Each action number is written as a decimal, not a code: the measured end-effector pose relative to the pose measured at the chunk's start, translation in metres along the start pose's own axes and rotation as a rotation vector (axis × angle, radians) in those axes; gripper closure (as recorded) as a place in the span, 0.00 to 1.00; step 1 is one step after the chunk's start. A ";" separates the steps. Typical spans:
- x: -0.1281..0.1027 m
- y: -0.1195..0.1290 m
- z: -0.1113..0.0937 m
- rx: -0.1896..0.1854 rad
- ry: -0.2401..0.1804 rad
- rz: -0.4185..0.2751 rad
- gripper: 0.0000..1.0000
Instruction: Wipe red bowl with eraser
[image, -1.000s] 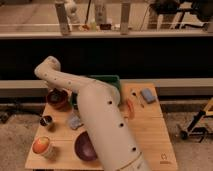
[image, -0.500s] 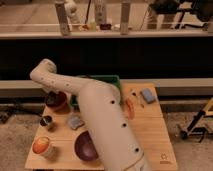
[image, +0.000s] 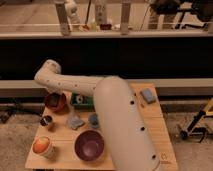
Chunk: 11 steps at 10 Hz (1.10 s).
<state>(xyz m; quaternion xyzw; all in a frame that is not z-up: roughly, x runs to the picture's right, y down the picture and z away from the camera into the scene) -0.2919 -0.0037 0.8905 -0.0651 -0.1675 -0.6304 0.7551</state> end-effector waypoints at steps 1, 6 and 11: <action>0.002 0.010 -0.001 -0.007 0.002 0.016 1.00; 0.025 0.017 0.013 -0.024 0.021 0.048 1.00; 0.023 -0.032 0.033 0.011 0.027 -0.004 1.00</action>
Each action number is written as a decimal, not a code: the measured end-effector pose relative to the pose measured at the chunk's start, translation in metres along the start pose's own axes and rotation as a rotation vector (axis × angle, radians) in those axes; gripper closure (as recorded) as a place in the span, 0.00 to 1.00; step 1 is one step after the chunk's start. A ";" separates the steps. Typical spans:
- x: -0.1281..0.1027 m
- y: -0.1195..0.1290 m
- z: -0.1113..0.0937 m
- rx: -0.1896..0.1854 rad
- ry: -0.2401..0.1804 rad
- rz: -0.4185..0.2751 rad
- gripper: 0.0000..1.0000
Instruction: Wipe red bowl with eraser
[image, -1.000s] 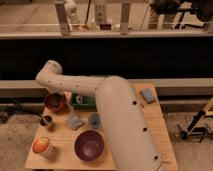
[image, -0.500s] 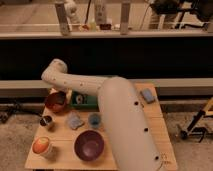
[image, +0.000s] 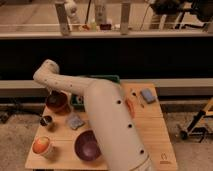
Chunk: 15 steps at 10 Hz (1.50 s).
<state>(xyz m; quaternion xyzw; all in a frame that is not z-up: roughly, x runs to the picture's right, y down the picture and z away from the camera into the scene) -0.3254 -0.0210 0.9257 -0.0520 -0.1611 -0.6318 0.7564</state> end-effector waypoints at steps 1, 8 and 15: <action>-0.002 -0.006 0.001 0.011 -0.004 -0.011 1.00; -0.045 0.024 -0.031 0.058 -0.064 -0.032 1.00; -0.002 0.046 -0.012 0.026 -0.019 0.053 1.00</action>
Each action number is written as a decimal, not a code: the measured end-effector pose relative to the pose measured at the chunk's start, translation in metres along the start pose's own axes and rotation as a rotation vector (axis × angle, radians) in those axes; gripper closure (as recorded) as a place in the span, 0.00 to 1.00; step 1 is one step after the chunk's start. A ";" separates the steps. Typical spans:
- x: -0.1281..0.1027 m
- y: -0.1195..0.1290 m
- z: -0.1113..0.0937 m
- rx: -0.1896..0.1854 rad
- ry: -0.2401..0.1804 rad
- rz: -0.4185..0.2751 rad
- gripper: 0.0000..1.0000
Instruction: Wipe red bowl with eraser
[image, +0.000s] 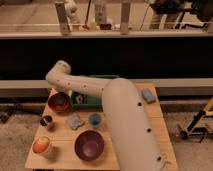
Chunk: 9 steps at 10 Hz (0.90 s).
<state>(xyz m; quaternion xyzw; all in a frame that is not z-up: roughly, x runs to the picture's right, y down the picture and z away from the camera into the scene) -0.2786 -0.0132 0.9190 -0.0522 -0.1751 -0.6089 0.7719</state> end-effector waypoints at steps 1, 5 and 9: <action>0.000 -0.014 0.006 0.005 0.002 -0.010 1.00; -0.004 -0.051 0.011 0.055 0.001 -0.047 1.00; -0.009 -0.059 0.002 0.097 -0.003 -0.069 1.00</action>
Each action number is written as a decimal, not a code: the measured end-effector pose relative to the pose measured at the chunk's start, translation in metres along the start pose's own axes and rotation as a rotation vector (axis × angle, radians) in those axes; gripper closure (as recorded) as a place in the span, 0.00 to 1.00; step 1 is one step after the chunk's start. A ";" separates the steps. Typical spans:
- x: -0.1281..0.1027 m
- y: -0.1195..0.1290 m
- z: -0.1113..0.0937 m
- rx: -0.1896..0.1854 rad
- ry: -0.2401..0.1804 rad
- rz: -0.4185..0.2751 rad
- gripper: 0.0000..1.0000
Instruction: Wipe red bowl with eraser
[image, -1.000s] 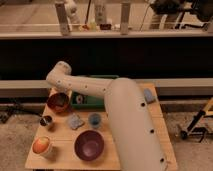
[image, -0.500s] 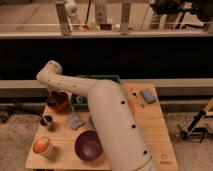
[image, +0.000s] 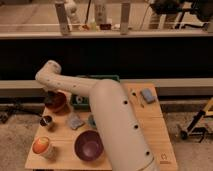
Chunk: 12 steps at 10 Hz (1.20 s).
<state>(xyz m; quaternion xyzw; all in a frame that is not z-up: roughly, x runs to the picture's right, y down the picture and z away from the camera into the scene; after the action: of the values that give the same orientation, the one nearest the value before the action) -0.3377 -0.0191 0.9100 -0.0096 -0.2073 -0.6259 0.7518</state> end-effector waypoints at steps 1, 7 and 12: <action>0.000 0.000 0.000 0.000 0.000 0.000 1.00; -0.001 0.000 0.000 0.000 -0.001 -0.001 1.00; -0.002 0.002 -0.003 -0.005 -0.004 0.010 1.00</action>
<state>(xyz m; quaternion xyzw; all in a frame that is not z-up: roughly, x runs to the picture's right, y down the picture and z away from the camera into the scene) -0.3352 -0.0179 0.9074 -0.0140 -0.2072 -0.6227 0.7544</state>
